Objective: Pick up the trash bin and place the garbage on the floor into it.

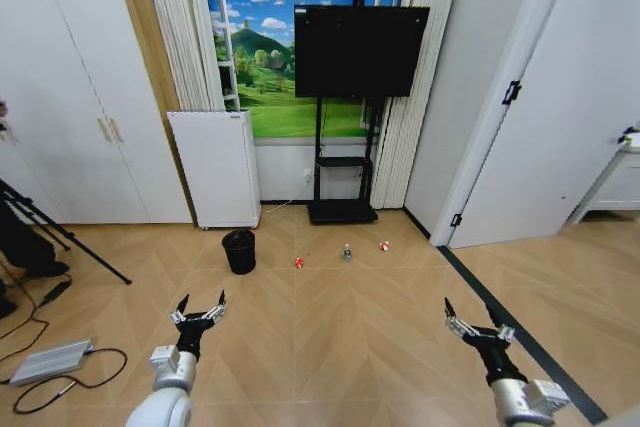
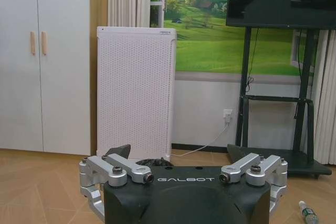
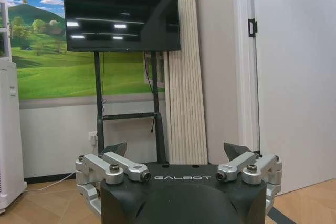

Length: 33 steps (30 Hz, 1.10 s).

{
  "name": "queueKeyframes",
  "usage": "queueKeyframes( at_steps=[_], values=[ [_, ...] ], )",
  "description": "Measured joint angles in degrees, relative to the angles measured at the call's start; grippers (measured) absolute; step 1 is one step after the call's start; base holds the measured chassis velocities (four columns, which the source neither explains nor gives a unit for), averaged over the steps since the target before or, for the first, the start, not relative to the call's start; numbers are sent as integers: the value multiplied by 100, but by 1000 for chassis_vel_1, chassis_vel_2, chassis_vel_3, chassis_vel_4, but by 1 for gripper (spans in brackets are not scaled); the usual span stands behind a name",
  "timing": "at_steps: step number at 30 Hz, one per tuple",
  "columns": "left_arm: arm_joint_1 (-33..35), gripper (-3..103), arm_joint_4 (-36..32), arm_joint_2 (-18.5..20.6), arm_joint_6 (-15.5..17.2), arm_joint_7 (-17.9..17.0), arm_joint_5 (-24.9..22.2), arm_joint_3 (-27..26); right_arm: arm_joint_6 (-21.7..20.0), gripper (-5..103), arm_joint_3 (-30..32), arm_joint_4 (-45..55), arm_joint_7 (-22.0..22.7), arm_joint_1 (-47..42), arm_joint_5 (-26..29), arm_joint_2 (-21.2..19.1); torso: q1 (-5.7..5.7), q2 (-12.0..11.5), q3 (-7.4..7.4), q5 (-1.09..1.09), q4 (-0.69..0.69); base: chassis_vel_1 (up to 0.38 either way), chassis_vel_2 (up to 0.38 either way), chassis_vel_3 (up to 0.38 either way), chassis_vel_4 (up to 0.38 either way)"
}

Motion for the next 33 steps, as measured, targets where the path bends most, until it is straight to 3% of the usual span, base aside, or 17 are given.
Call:
queueKeyframes(
  at_steps=[14, 29, 33],
  values=[
    [105, 100, -75, -28, -44, 5, 14, -39, 70, 100, 32, 9, 8, -75, 87, 0, 0, 0, 0, 2, 2, -152, 158, 162, -157],
    [60, 100, -59, -7, -21, 1, -4, -45, 70, 100, 44, 9, -12, -55, 91, -4, 1, 0, 0, -4, -1, -309, 296, 316, -308],
    [53, 100, -46, -6, -12, -3, -3, -43, 70, 100, 40, -32, -19, -37, 92, -9, 2, -1, 1, 3, 4, -305, 321, 308, -339]
  ],
)
